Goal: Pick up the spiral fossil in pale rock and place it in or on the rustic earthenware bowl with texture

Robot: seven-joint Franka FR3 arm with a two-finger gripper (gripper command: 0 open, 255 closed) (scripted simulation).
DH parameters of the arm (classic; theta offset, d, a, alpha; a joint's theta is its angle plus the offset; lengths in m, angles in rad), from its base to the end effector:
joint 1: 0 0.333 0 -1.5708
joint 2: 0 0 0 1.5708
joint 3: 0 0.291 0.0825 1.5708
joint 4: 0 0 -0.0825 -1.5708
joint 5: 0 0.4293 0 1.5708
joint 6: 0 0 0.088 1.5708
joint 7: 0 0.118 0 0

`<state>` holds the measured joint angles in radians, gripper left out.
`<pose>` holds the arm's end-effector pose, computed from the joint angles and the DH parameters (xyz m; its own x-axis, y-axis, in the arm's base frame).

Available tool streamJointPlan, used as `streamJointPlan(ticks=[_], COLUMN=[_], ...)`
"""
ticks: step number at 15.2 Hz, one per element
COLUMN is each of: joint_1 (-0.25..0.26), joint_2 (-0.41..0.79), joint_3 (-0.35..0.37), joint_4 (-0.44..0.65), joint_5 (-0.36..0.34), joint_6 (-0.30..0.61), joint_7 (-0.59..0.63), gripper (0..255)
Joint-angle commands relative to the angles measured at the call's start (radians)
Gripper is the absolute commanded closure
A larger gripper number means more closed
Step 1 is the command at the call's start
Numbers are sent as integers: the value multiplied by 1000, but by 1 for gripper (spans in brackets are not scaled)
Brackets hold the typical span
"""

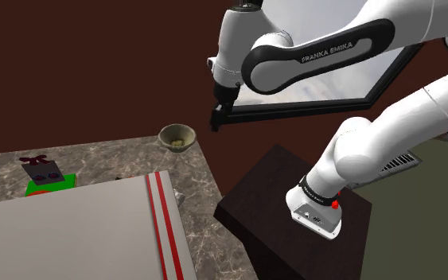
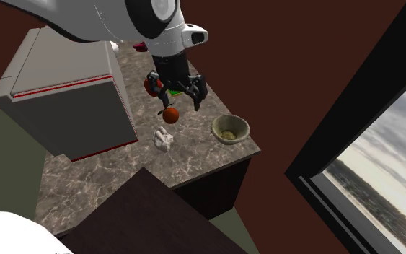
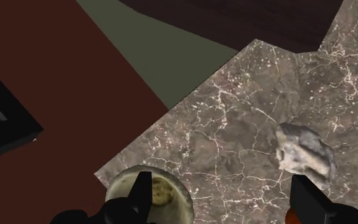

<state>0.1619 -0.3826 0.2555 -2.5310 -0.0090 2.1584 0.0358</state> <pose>0.4252 0.1805 0.3461 0.9327 0.3606 0.0019 0.3585 -0.9280 0.1018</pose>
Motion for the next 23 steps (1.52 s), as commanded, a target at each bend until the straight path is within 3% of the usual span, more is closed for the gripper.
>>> streamJointPlan(ticks=[1,7,13,23], joint_1=[10,34,76,242], joint_2=[70,274,498,865], joint_3=[32,115,162,130], joint_4=[13,72,170,411], joint_5=[-8,-73,-204,-418], joint_6=[52,171,253,301], joint_7=[31,134,269,453], gripper=[0,0,0,0])
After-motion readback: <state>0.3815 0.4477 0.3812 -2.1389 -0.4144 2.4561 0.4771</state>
